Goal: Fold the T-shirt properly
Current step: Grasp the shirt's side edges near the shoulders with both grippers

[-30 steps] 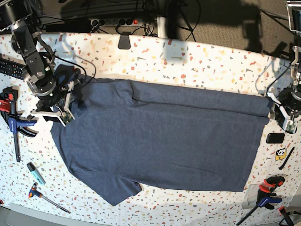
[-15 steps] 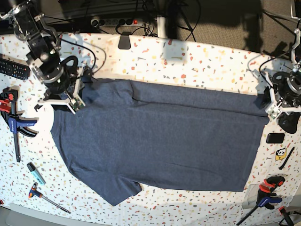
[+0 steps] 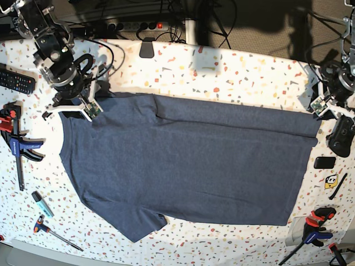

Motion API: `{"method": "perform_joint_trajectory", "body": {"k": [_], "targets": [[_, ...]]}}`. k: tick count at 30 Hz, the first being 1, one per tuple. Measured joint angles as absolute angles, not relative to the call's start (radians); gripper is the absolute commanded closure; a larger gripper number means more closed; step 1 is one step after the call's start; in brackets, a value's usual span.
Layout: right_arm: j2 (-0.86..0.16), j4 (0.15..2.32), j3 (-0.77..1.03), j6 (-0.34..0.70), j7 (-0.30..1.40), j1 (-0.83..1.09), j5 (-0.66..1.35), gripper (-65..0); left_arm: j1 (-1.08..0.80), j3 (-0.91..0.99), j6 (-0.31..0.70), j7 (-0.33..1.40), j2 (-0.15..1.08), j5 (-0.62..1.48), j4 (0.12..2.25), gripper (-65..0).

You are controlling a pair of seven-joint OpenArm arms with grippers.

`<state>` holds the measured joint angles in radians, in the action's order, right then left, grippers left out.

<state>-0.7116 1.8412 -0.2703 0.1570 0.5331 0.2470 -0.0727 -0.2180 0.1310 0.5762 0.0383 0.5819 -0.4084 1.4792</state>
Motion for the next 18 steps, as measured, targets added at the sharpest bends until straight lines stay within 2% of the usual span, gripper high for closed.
{"method": "perform_joint_trajectory", "body": {"k": [6,9,13,16,18], "targets": [[-0.712,1.863,-0.270,0.157,0.533,0.247,-0.072,-21.0,-0.207,0.091,0.575,-0.004,0.583,-0.469,1.420,-20.2],[-0.712,1.865,-0.270,0.157,0.540,0.247,-0.072,-21.0,-0.184,0.008,0.465,-0.020,0.585,-0.526,1.393,-20.2],[-0.712,1.866,-0.270,0.157,0.568,0.247,-0.073,-21.0,-0.134,-0.097,0.394,0.004,0.585,-0.577,1.347,-20.2],[-0.712,1.866,-0.270,0.157,0.576,0.247,-0.076,-21.0,-0.099,-0.126,0.376,0.058,0.584,-0.570,1.323,-20.1],[-0.712,1.866,-0.270,0.157,0.580,0.247,-0.097,-21.0,-0.088,-0.126,0.385,0.086,0.585,-0.572,1.320,-17.7]]}}
